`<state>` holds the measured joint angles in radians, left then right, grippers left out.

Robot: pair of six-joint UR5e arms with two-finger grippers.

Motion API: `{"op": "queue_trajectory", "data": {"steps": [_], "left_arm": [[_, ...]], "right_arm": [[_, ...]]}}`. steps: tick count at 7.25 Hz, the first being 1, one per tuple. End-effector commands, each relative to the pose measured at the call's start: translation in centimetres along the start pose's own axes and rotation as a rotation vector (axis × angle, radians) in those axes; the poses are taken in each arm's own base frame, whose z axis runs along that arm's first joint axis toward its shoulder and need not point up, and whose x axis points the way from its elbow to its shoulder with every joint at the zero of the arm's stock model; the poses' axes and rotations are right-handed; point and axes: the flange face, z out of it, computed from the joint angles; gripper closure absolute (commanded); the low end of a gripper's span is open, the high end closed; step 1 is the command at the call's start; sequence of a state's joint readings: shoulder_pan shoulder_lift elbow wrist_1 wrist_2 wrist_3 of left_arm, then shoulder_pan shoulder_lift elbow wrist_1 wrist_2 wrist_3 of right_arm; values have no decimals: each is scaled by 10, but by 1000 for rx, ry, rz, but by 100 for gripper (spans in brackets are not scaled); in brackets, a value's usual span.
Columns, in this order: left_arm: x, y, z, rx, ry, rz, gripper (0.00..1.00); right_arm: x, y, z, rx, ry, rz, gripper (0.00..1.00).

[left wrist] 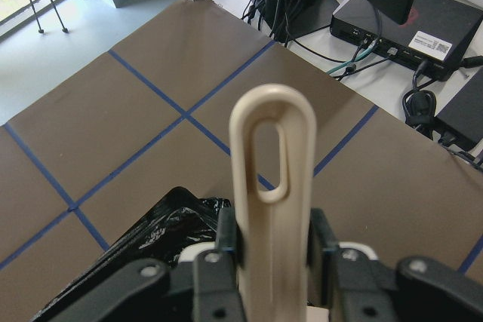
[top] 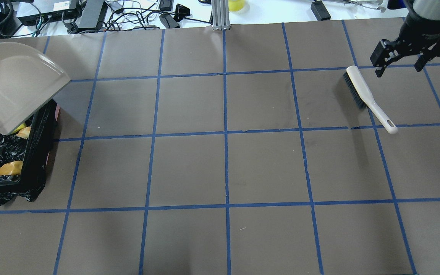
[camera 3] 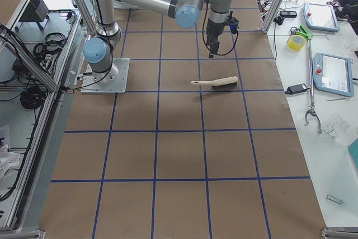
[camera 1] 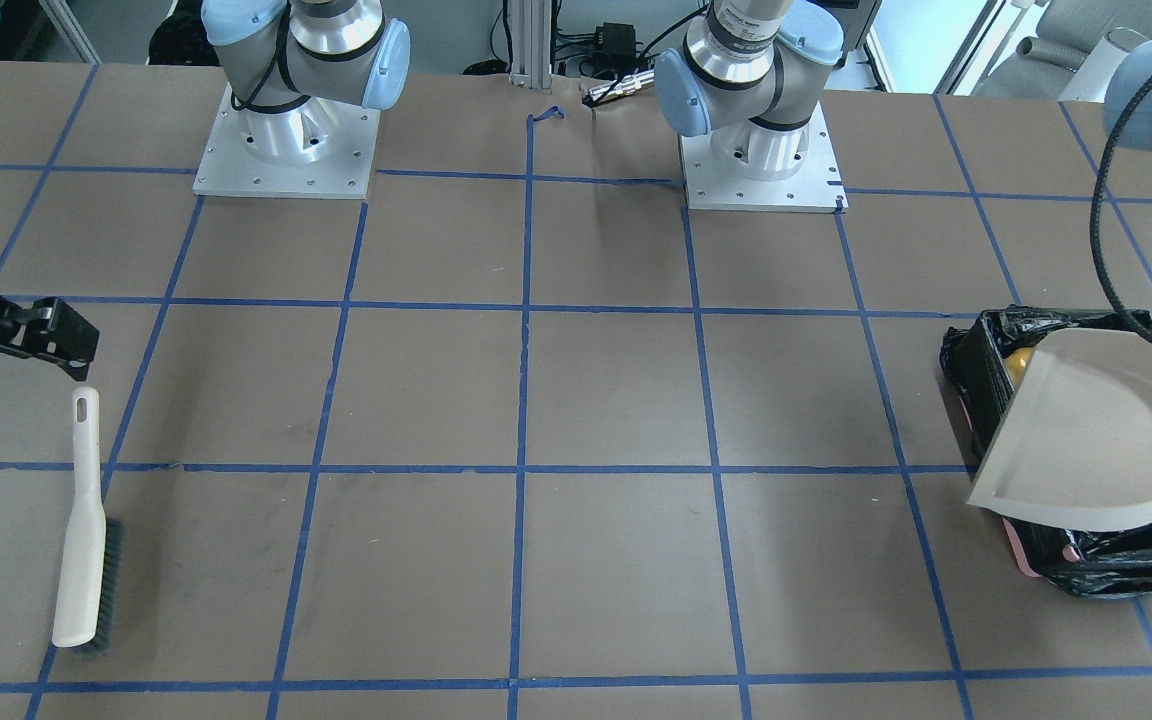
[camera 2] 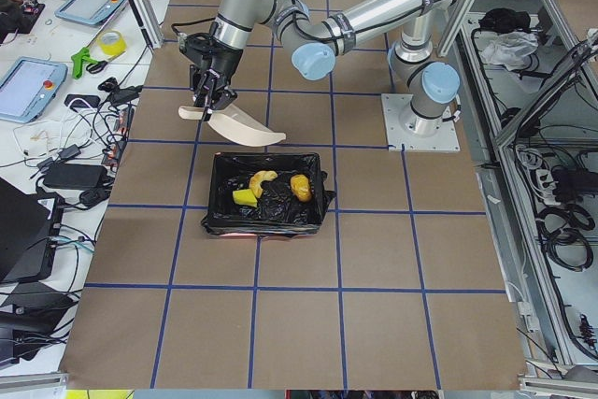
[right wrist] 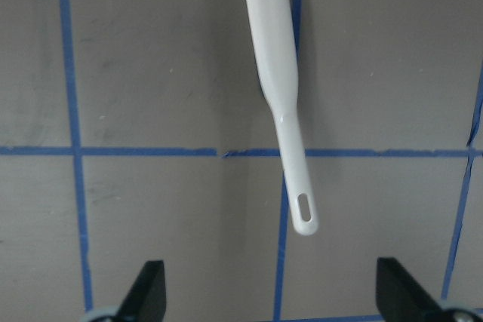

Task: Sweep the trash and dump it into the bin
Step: 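Bring the dustpan back and lower it onto the table with the left gripper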

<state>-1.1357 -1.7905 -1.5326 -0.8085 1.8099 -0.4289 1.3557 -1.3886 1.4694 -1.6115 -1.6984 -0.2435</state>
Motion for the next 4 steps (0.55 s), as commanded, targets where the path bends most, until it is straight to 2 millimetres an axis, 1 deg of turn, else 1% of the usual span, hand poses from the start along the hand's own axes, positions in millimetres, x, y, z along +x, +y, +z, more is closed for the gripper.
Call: {"op": "queue_trajectory", "data": {"steps": [1,2,3,4], "left_arm": [[44,52,15,-117,-15,-217,100],[55,72,36,-172,-50,-285,100],[71,89,47,-224,-30,-349,100],[85,104,57,-256,-36,-406,100]], "right_arm": [[-92,50,-58,-4,2,50,2],[-120,67,-68,-7,-38,39,2],[-133,80,-71,-2,-96,73,4],[-135,89,-69,2,-89,130,4]]}}
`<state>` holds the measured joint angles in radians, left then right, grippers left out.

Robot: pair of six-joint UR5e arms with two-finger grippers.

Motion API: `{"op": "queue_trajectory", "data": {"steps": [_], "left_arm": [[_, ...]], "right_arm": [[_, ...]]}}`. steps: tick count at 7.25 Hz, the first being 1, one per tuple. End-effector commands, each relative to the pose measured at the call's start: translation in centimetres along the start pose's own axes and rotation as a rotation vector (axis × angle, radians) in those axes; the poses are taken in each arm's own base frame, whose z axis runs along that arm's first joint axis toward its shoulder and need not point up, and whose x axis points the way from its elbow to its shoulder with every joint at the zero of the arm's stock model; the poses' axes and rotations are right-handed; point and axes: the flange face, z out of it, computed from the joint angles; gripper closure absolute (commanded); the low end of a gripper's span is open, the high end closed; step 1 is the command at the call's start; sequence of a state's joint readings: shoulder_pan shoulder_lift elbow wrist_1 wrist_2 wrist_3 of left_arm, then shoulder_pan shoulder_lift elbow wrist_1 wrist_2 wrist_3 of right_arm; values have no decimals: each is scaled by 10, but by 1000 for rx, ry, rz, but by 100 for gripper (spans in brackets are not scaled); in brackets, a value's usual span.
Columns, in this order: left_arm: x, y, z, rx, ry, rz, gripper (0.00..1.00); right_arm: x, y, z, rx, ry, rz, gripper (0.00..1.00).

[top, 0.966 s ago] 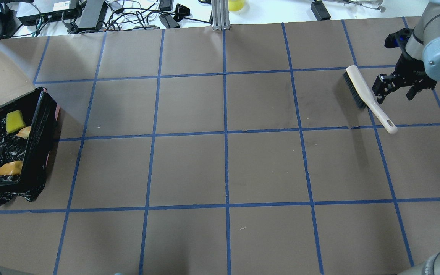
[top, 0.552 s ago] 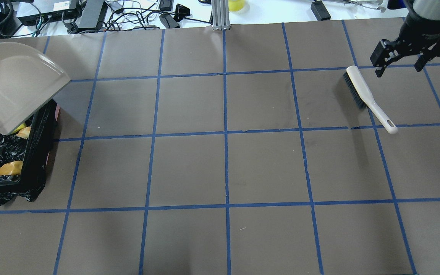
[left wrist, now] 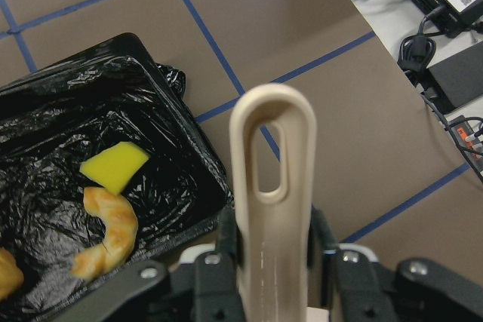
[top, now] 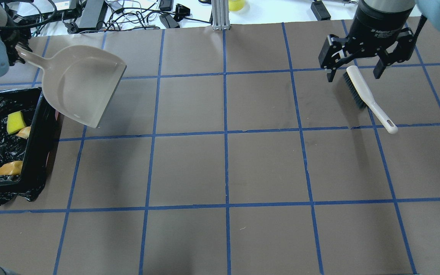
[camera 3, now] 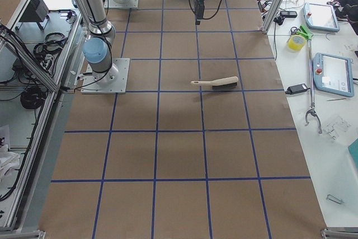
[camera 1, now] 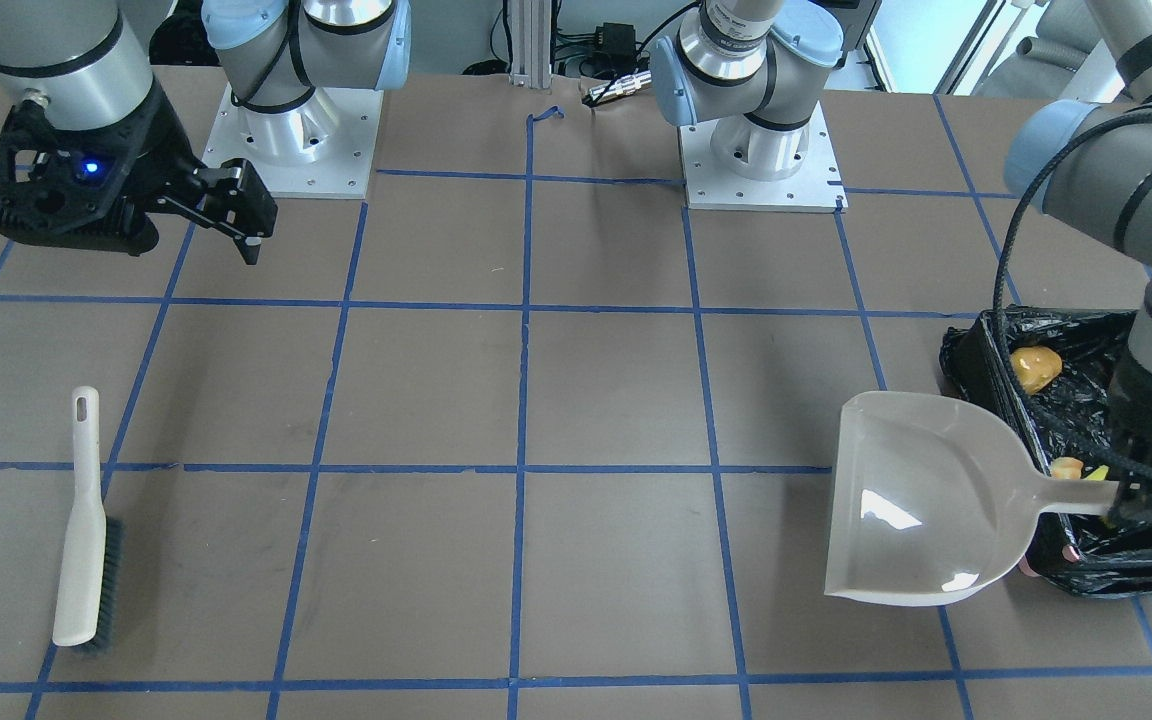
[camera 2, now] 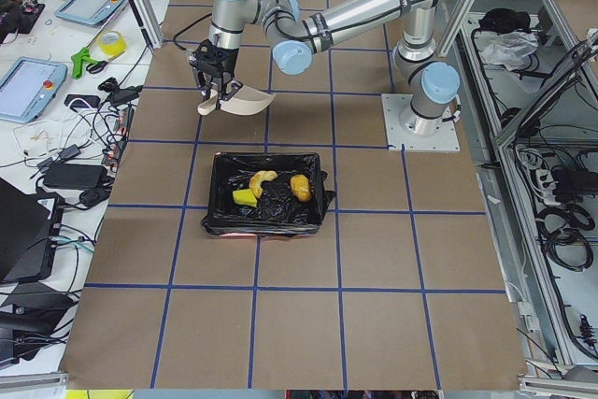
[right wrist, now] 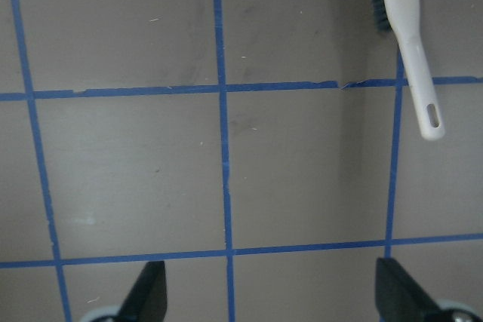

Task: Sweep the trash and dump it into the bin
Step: 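Bring the dustpan back and lower it onto the table with the left gripper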

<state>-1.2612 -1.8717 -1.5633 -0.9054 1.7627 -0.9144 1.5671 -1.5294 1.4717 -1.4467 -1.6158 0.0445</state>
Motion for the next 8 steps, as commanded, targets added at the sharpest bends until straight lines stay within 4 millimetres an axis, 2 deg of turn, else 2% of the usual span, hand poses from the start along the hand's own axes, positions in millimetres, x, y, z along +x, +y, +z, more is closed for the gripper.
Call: {"op": "queue_trajectory", "data": {"steps": [1,3,5,7,8], "left_arm": [[21,37,33,-67,-19,-97,100],[33,55,67,-163,-14,-176,100],[45,80,84,-184,-38,-225,100],[46,85,100,-203,-69,-192,100],[50,83,103,-204,-65,-184,100]], "right_arm": [[-9,25,-11,31,-27,57,3],[-9,24,-22,99,-38,61,1],[-10,23,-28,139,-45,46,1],[-22,18,-30,165,-166,30,1],[-19,20,-33,174,-135,32,1]]}}
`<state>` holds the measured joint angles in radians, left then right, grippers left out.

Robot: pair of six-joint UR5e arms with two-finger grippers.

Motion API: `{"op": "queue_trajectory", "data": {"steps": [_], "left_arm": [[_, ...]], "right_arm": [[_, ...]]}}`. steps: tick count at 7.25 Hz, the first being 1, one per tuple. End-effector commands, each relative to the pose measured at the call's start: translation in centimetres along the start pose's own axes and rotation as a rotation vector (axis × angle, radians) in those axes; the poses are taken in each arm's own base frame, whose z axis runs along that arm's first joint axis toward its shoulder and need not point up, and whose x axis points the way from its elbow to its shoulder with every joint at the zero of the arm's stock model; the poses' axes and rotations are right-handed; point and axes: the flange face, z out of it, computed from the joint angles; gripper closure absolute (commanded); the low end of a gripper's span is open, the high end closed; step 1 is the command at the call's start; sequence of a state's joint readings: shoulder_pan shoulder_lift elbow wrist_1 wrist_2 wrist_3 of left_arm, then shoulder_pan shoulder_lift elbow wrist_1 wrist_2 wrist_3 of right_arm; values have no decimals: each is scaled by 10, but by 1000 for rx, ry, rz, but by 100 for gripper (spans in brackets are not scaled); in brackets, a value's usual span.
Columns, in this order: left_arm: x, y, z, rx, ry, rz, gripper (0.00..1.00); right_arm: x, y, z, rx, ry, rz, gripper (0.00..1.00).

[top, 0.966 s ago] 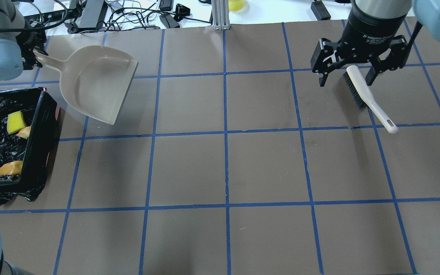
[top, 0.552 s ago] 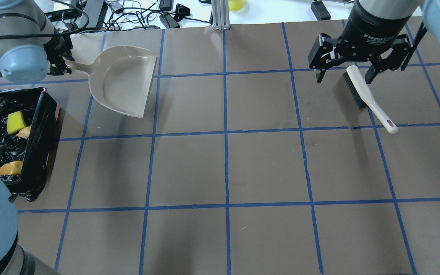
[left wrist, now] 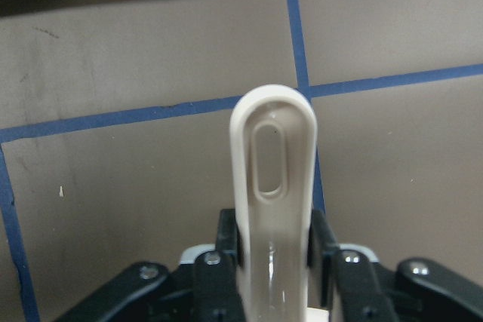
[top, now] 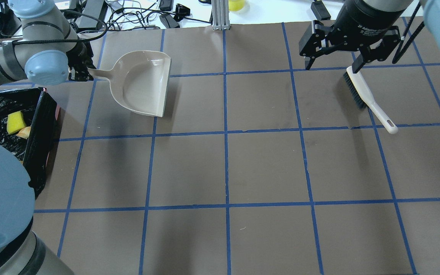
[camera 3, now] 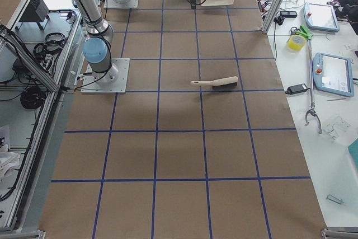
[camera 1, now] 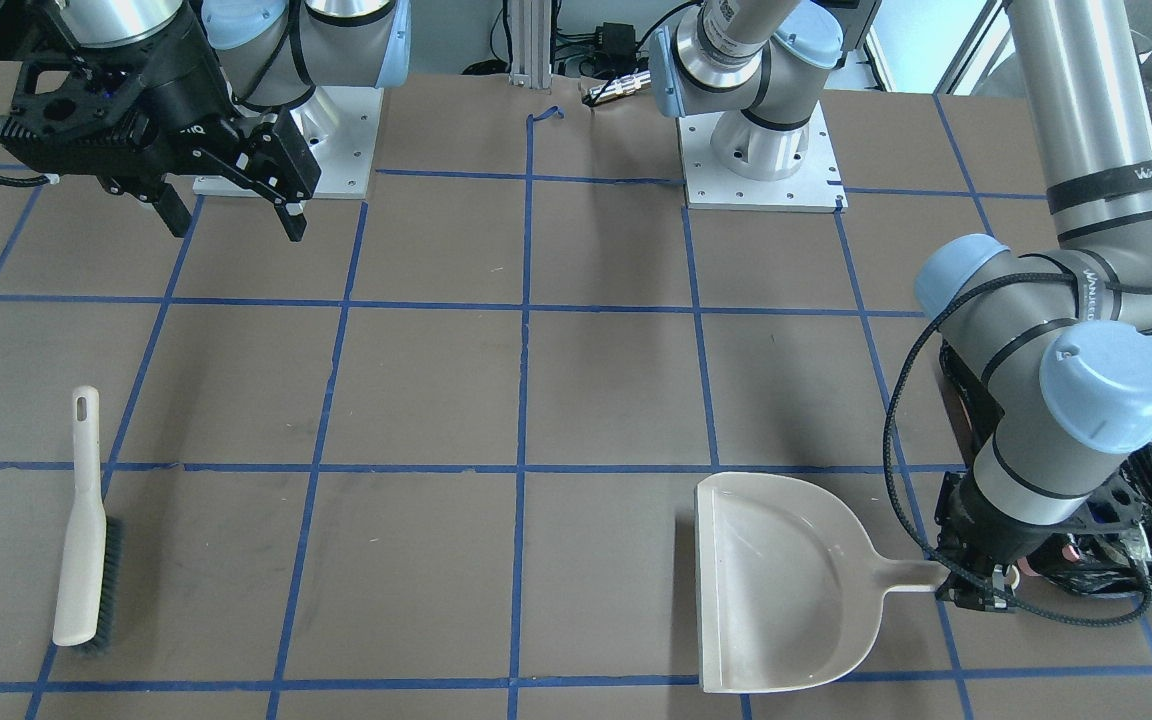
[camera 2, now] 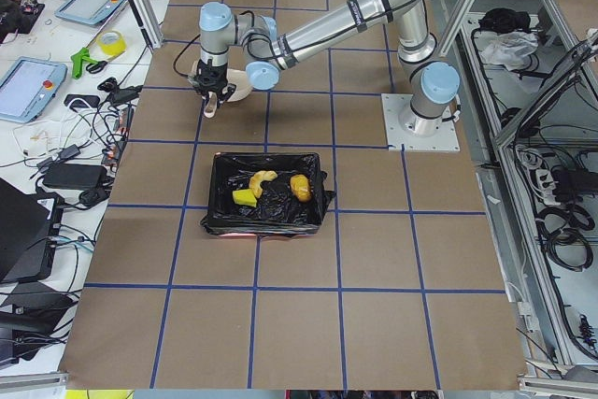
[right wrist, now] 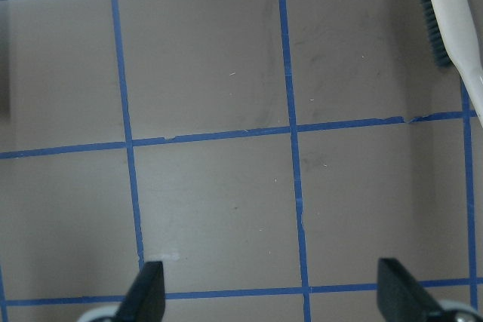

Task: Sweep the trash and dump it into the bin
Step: 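Bring the dustpan back and lower it onto the table with the left gripper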

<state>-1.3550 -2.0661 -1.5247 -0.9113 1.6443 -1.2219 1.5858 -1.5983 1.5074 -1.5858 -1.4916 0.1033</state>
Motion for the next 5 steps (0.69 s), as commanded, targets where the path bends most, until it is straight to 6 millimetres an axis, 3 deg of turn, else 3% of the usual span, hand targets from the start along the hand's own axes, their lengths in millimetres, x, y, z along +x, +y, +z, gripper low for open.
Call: {"op": "queue_trajectory", "data": {"steps": [1,2,5], "left_arm": [[6,0,16,-10,-19,-10,100],[4,2,29,-19,-43,-15,100],[3,6,31,-74,-99,2,100]], "right_arm": [[3,2,-3,4,31,-13,1],[3,3,-2,0,33,-30,3],[2,1,0,-1,36,-71,4]]}}
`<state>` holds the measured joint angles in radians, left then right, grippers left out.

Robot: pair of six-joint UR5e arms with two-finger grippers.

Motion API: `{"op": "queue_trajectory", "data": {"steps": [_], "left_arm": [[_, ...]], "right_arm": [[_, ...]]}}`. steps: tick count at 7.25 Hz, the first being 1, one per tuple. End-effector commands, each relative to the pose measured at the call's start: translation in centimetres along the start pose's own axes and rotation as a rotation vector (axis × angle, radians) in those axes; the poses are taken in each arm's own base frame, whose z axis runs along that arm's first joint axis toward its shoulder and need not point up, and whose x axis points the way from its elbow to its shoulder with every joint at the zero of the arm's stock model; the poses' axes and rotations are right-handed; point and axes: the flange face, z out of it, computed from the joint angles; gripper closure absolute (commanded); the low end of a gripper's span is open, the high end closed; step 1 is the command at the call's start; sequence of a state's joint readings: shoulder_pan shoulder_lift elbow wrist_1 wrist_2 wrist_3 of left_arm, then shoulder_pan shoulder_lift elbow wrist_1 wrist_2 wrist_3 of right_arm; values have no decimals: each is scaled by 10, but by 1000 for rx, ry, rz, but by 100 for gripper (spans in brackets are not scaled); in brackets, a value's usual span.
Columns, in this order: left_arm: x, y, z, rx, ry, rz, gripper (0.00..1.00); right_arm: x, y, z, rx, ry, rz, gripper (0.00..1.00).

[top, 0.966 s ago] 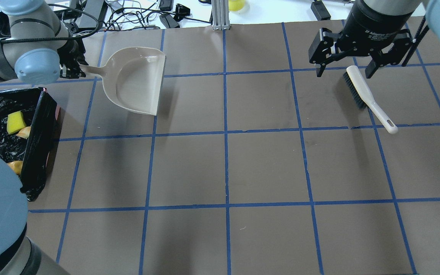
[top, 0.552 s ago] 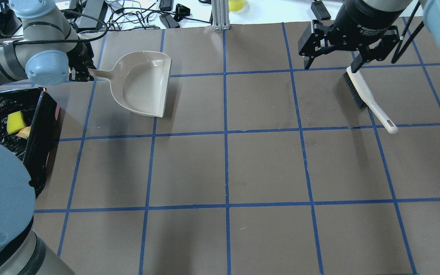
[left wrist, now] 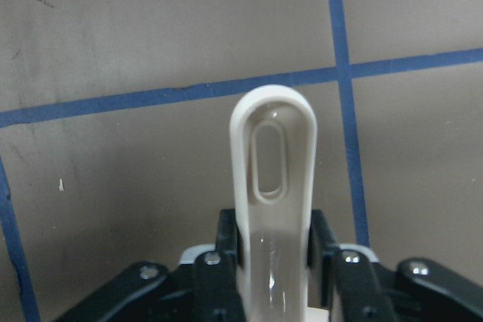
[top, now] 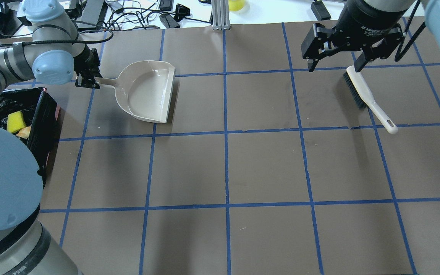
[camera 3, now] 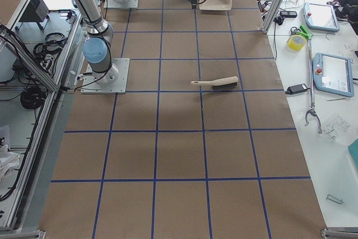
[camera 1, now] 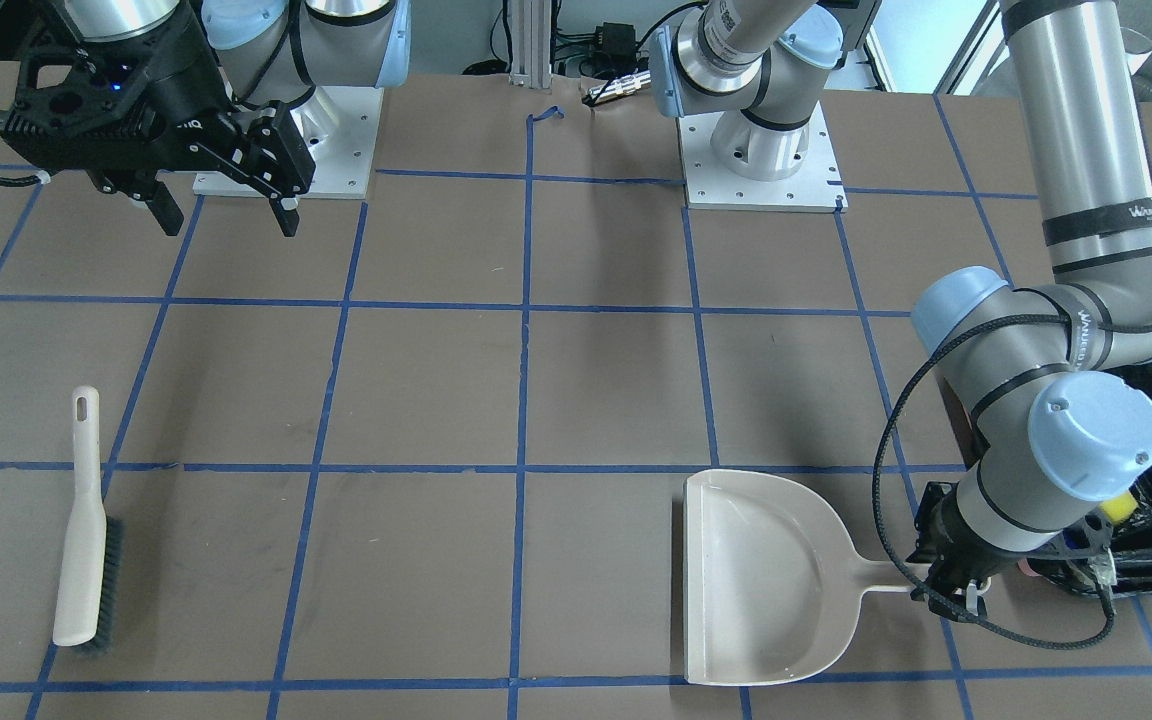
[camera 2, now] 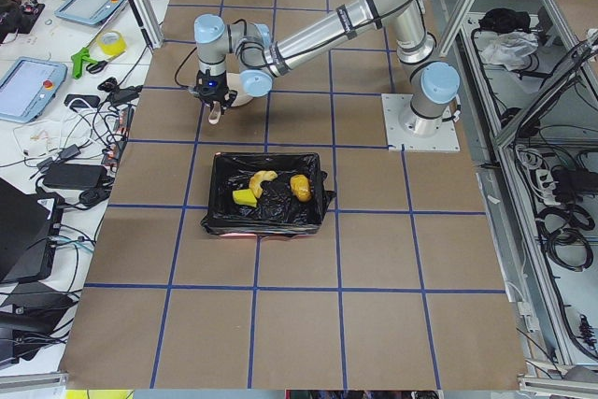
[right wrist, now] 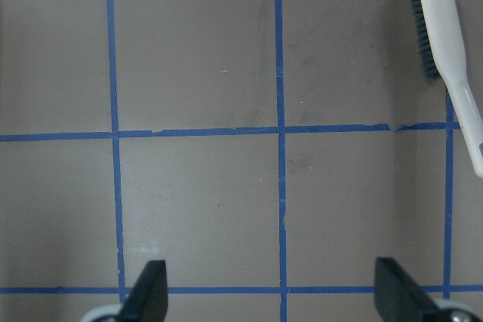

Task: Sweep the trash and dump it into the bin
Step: 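Open the left gripper and release the dustpan handle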

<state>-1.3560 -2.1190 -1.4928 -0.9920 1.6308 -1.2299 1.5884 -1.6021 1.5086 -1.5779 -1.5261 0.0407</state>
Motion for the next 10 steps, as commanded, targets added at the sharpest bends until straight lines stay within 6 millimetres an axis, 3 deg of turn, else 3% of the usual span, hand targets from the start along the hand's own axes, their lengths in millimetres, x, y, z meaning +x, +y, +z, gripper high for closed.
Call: {"op": "queue_trajectory", "data": {"steps": [1,4,10], "left_arm": [[2,3,5,-35,-15,5,100],[3,3,22,-40,-37,16,100],[11,0,26,-32,-29,0,100]], "right_arm": [[2,-1,0,5,29,-9,4],[3,-4,2,8,38,-28,2],[3,-4,3,8,35,-29,1]]}}
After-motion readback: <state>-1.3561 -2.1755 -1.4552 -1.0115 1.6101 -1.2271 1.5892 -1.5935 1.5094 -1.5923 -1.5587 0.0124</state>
